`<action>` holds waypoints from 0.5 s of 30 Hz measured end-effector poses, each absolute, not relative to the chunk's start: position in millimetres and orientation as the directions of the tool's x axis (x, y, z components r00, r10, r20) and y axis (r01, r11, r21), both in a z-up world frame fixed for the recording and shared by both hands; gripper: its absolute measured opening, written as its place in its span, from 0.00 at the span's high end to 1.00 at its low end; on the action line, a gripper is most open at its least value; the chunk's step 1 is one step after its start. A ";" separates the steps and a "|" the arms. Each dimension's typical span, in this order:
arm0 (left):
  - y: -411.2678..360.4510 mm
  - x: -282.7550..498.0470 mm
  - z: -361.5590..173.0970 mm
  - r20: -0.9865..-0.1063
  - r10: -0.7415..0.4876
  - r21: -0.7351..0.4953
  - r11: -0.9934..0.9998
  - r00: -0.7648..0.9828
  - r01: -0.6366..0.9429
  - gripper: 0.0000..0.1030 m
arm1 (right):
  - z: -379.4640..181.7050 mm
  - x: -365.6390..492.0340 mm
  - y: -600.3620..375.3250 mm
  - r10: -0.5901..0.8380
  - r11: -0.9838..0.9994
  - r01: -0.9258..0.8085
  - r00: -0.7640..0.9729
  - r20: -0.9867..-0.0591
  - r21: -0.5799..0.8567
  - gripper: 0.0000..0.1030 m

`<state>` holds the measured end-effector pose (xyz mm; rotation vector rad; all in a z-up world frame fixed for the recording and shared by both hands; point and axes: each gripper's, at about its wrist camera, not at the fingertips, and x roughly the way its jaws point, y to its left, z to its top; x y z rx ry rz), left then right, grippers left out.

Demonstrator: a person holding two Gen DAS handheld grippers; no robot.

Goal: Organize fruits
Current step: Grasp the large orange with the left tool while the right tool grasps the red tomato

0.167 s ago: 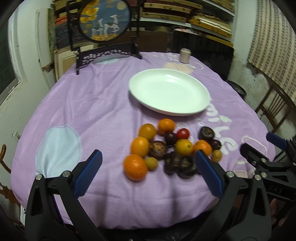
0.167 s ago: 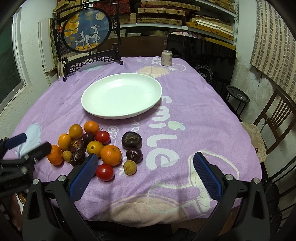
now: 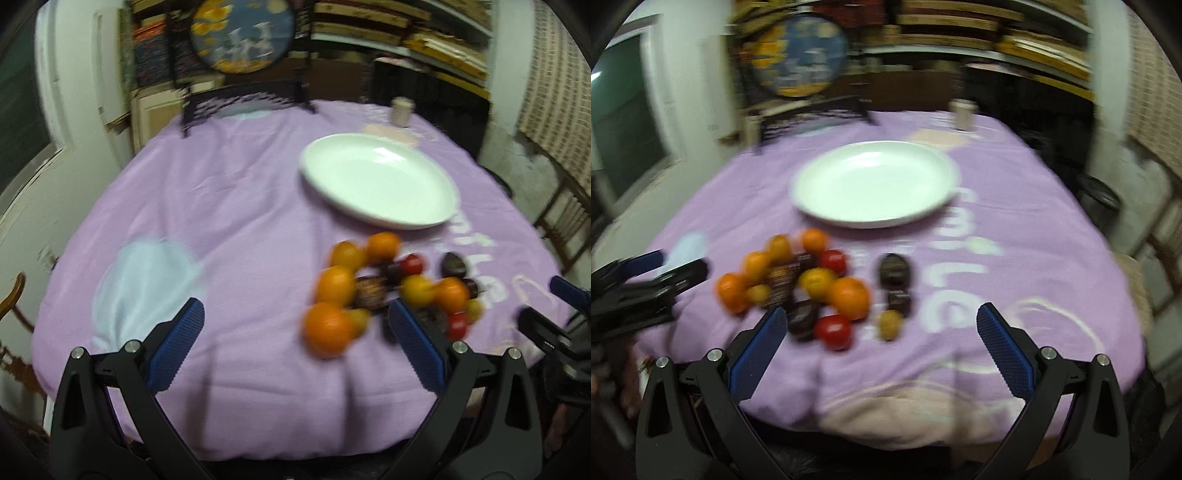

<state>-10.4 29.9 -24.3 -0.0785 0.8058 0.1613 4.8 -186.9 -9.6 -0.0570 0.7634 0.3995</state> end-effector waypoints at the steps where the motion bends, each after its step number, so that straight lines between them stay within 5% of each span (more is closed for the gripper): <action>1: 36.9 -12.7 -29.1 -0.733 0.121 -0.013 0.981 0.669 -0.192 0.02 | -12.8 3.5 -183.0 0.356 0.910 -0.402 0.636 -0.685 0.100 0.05; 3: 52.8 -16.6 -35.1 -0.752 0.119 -0.032 0.976 0.648 -0.216 0.02 | -22.8 6.3 -172.1 0.386 0.889 -0.443 0.585 -0.713 0.118 0.32; 6: 60.2 -22.7 -40.8 -0.766 0.119 -0.034 0.974 0.632 -0.224 0.02 | -35.8 13.6 -159.1 0.401 0.874 -0.462 0.512 -0.760 0.149 0.51; 11: 63.4 -24.0 -44.6 -0.770 0.097 -0.046 0.977 0.630 -0.207 0.02 | -52.4 20.2 -151.8 0.369 0.885 -0.444 0.485 -0.793 0.140 0.53; 15: 60.1 -10.9 -47.4 -0.783 0.073 -0.050 0.983 0.617 -0.179 0.02 | -67.0 33.8 -148.1 0.402 0.870 -0.459 0.454 -0.795 0.178 0.68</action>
